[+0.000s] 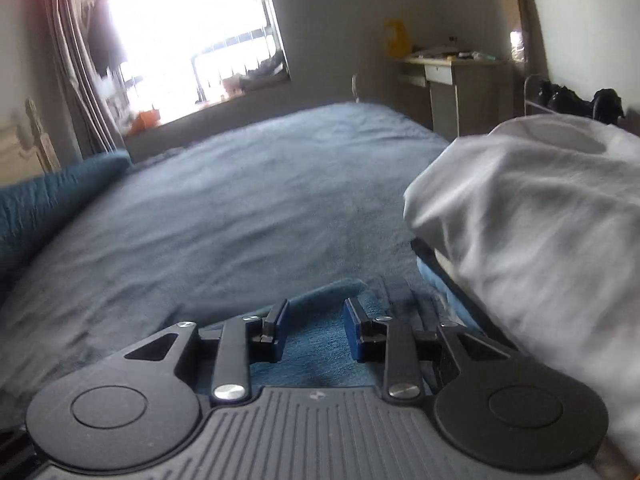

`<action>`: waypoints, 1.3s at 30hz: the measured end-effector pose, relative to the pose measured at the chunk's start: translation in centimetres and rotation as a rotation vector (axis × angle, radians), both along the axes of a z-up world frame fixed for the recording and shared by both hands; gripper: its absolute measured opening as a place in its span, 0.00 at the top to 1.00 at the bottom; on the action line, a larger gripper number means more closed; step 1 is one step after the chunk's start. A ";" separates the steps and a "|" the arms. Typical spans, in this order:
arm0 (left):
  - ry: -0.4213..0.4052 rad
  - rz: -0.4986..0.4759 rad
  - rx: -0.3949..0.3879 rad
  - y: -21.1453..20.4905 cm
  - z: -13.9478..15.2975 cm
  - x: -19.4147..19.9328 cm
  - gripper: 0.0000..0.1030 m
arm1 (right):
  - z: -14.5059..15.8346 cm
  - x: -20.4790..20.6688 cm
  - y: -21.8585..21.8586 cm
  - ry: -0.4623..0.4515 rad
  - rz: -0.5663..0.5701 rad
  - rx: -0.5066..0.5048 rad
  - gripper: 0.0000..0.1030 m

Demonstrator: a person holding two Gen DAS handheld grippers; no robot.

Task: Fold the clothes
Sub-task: 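Lower the jeans onto the stack and open both grippers, then withdraw both grippers upward away from the clothes stack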

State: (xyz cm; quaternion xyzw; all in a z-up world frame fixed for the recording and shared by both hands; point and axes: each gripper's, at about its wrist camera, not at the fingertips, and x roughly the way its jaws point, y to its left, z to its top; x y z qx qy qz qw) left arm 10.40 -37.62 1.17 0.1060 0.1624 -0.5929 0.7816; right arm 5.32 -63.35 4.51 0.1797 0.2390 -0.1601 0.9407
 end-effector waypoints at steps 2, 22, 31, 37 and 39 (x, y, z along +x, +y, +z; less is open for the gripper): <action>-0.001 -0.015 -0.018 0.7 0.0 -0.1 0.34 | 1.8 -4.7 1.3 -0.113 -0.010 -0.030 0.68; 0.173 0.272 -0.055 14.2 1.9 -2.7 0.12 | -5.2 -22.6 13.5 -0.269 -0.165 0.096 0.53; 0.300 0.352 0.006 22.4 -2.5 -4.8 0.01 | -11.1 -23.5 24.1 -0.136 -0.220 0.100 0.51; 0.250 0.298 -0.032 22.8 -3.0 0.0 0.01 | -8.4 -18.1 27.9 -0.076 -0.085 -0.185 0.47; 0.205 0.268 -0.017 22.0 -2.7 2.7 0.01 | -8.0 -15.2 27.8 -0.046 0.003 -0.258 0.47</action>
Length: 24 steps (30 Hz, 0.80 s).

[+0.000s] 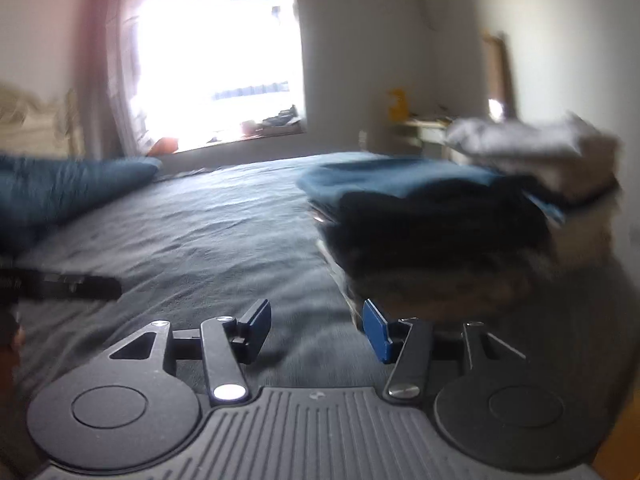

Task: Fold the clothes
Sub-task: 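Withdraw both grippers upward away from the clothes stack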

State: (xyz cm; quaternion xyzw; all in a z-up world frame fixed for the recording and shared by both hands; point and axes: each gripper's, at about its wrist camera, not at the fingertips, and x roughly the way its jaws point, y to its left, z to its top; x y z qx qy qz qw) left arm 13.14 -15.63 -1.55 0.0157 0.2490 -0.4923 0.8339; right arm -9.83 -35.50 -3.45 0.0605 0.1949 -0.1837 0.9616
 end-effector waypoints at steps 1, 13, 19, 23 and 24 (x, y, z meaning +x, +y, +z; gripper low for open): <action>-0.012 -0.021 0.029 -0.7 0.2 1.4 0.01 | 0.1 1.7 -0.2 0.040 0.055 -0.015 0.47; 0.126 -0.029 0.108 -1.5 5.2 10.2 0.02 | 0.5 16.4 -0.9 0.444 0.410 0.466 0.48; 0.129 0.052 0.176 2.1 16.7 10.7 0.01 | 11.4 16.5 0.2 0.517 0.171 0.510 0.48; 0.128 0.073 0.140 5.4 25.7 11.0 0.00 | 22.0 15.0 3.3 0.497 -0.043 0.427 0.48; 0.136 0.093 0.109 6.4 27.8 11.3 0.00 | 24.6 14.3 4.7 0.486 -0.102 0.382 0.46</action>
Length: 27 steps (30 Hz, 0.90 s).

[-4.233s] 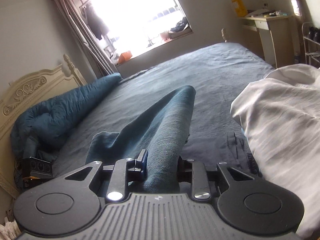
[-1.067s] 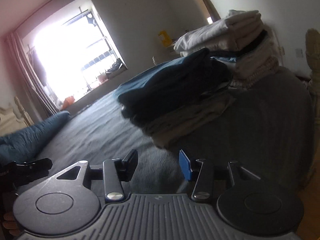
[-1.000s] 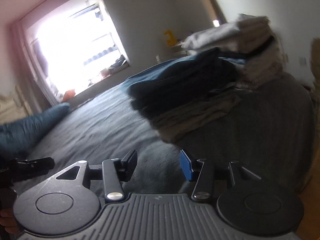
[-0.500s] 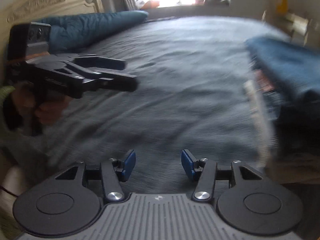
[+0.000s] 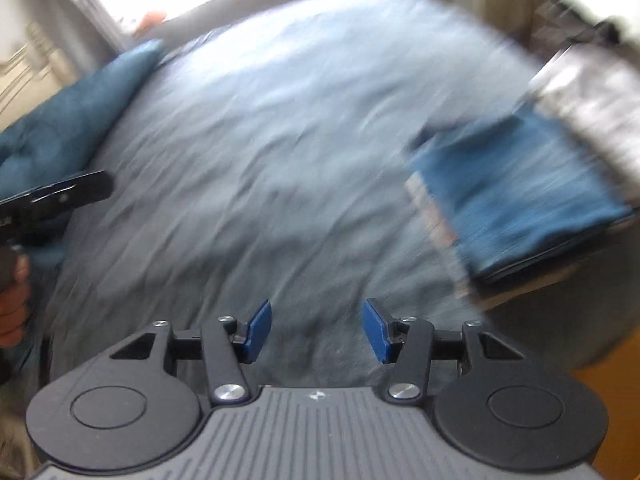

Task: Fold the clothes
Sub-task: 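Withdraw both grippers upward away from the clothes stack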

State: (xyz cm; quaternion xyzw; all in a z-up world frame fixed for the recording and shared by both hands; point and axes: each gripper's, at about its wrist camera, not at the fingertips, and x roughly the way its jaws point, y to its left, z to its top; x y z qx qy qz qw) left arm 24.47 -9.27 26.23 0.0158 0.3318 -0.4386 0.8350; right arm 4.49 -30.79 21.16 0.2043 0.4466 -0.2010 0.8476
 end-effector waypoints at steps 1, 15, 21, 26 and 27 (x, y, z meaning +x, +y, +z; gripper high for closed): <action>0.011 0.025 -0.024 0.8 1.7 0.5 0.00 | 2.4 -0.8 1.6 0.008 -0.052 -0.066 0.41; -0.033 -0.166 0.093 -2.4 9.1 -0.7 0.00 | 13.8 -7.3 7.1 -0.187 -0.539 -0.232 0.14; -0.024 -0.180 0.217 -6.4 9.7 -0.6 0.00 | 13.3 -6.8 4.9 -0.237 -0.577 -0.195 0.07; -0.092 -0.219 0.335 -9.9 8.8 -0.5 0.00 | 10.9 -5.0 3.7 -0.165 -0.639 -0.180 0.06; -0.091 -0.224 0.347 -10.3 8.4 -0.4 0.00 | 10.7 -4.7 3.5 -0.151 -0.657 -0.172 0.06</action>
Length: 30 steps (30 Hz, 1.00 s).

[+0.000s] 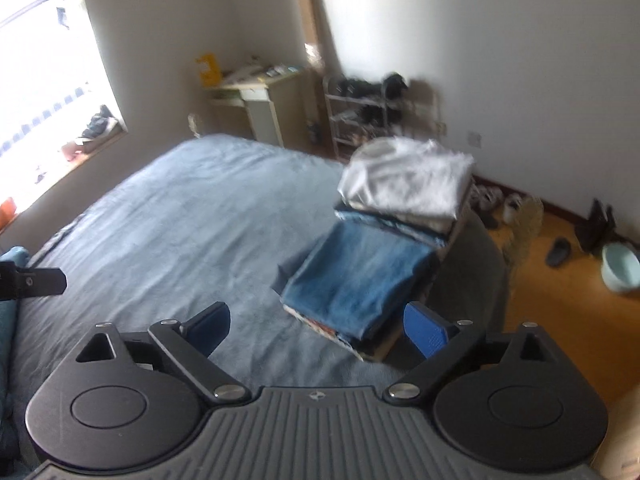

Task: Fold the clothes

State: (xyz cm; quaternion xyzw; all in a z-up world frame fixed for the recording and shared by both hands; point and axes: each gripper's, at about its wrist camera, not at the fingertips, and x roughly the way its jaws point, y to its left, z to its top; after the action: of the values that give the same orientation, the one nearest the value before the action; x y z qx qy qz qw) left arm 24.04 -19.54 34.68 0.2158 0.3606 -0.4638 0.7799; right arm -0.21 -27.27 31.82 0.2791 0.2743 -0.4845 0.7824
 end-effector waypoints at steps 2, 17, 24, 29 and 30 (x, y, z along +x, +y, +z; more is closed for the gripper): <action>0.017 -0.005 0.007 -0.2 -0.8 0.3 0.00 | -0.4 0.7 -0.1 0.026 -0.030 0.021 0.05; 0.072 -0.103 0.036 6.0 -3.4 0.4 0.00 | -2.2 6.3 7.8 0.177 -0.148 0.084 0.01; 0.079 -0.117 0.027 7.6 -3.1 1.3 0.00 | -1.7 7.2 11.1 0.196 -0.201 0.070 0.00; 0.076 -0.095 0.011 7.8 -2.8 2.0 0.00 | -1.5 7.4 11.2 0.222 -0.231 0.072 0.00; 0.077 -0.093 0.011 7.8 -2.8 2.0 0.00 | -1.5 7.4 11.1 0.225 -0.240 0.072 0.00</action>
State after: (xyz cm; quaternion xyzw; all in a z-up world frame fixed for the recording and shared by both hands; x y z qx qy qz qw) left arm 26.09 -11.73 31.85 0.2186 0.3823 -0.5056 0.7419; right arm 7.17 -16.17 30.36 0.2818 0.3422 -0.5923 0.6728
